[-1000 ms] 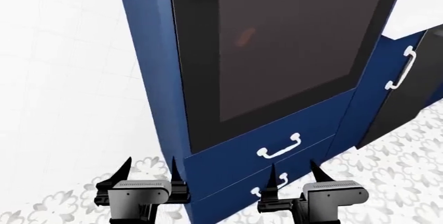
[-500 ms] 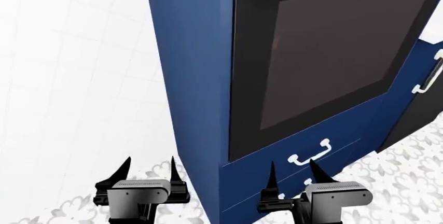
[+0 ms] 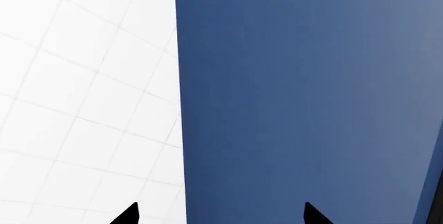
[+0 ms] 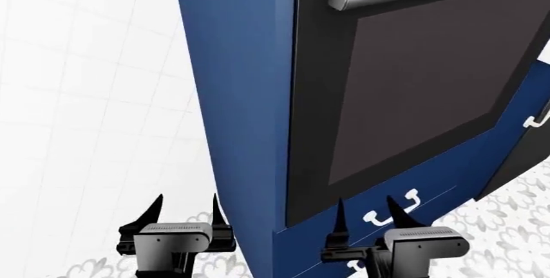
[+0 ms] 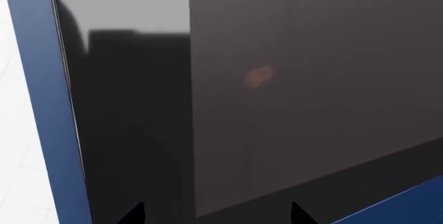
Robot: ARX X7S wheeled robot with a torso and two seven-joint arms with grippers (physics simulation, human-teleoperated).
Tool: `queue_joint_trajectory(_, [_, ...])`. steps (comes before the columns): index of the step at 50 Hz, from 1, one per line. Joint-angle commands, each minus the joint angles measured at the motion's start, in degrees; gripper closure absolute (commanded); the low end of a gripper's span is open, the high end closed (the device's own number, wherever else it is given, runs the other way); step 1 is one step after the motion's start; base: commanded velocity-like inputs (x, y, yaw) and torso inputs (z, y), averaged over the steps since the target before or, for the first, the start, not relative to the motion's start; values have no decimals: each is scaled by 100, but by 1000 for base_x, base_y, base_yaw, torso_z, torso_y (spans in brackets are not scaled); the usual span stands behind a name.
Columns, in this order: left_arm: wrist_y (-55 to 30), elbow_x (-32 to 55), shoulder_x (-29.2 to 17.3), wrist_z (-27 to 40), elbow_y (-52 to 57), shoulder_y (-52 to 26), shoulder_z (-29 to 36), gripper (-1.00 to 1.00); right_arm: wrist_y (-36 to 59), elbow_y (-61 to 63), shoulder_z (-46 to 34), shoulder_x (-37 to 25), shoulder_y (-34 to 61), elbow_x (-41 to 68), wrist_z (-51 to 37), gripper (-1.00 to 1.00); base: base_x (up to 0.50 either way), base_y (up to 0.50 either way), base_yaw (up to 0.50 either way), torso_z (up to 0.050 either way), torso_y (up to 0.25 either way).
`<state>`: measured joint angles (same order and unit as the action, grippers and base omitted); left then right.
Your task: Open the oven door
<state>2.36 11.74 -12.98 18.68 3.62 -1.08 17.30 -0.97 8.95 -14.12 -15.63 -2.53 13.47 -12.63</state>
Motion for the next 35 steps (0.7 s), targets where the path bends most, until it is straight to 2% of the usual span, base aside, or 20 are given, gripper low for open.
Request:
queue_joint_trajectory(1, [18,34,-13,30,-26,-17,23,-100,-136,-25,4,-4,-17,-4,-33,-100,0,0,0,0,0])
queue_joint_trajectory(8, [62,67,-12,40,-62,-30,29,-100,-153,-24,-18,-16,-20,-14,-49,-100,0,0,0,-3,0])
queue_joint_trajectory(35, [-54,277,-99,-3,17,-27,93,-100,-181,14,-71,-62,-31,34,-89,-100,0,0,0,-50,0])
